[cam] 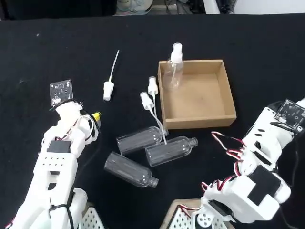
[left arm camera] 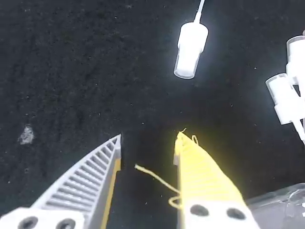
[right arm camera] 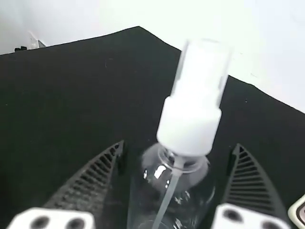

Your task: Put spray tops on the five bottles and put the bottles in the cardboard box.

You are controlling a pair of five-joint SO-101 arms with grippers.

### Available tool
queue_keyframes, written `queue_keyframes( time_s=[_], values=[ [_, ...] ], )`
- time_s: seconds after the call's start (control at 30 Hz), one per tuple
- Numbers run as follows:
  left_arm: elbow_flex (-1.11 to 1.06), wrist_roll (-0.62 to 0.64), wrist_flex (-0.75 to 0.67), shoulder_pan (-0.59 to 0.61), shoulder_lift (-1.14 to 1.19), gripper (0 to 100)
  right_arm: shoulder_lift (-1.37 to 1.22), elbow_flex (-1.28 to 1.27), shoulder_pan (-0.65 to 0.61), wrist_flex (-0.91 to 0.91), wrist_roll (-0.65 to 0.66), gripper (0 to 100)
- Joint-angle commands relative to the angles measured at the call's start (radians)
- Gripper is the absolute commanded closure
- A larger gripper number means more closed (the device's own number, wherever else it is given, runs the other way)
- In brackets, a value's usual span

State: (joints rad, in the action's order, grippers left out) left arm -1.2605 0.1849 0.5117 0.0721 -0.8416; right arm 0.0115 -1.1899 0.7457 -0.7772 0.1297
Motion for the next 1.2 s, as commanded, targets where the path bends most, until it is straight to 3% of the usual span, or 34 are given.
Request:
queue_keyframes(
  time_s=[0.0,0.23,0.57,0.67,0.83,0.93,1.07,1.17],
  values=[
    [0.01,0.005,-0.018,0.007,-0.02,82,-0.004,0.048,0.012,-0.031,-0.003,70.1],
    [0.01,0.005,-0.018,0.007,-0.02,82,-0.004,0.053,0.014,-0.034,0.003,98.0],
    [0.01,0.005,-0.018,0.007,-0.02,82,0.128,0.039,0.023,0.006,0.002,98.8],
    [0.01,0.005,-0.018,0.007,-0.02,82,0.286,0.056,0.009,0.204,0.002,98.8],
    [0.01,0.005,-0.018,0.007,-0.02,82,0.513,0.242,-0.043,0.746,0.002,98.8],
    [0.01,0.005,-0.018,0.007,-0.02,82,0.555,0.349,-0.072,0.961,0.003,98.8],
    [0.01,0.005,-0.012,0.007,-0.02,82,0.558,0.311,-0.055,0.976,0.003,98.8],
    [0.01,0.005,-0.014,0.008,-0.02,82,0.564,0.217,-0.041,0.855,0.002,98.8]
  ],
)
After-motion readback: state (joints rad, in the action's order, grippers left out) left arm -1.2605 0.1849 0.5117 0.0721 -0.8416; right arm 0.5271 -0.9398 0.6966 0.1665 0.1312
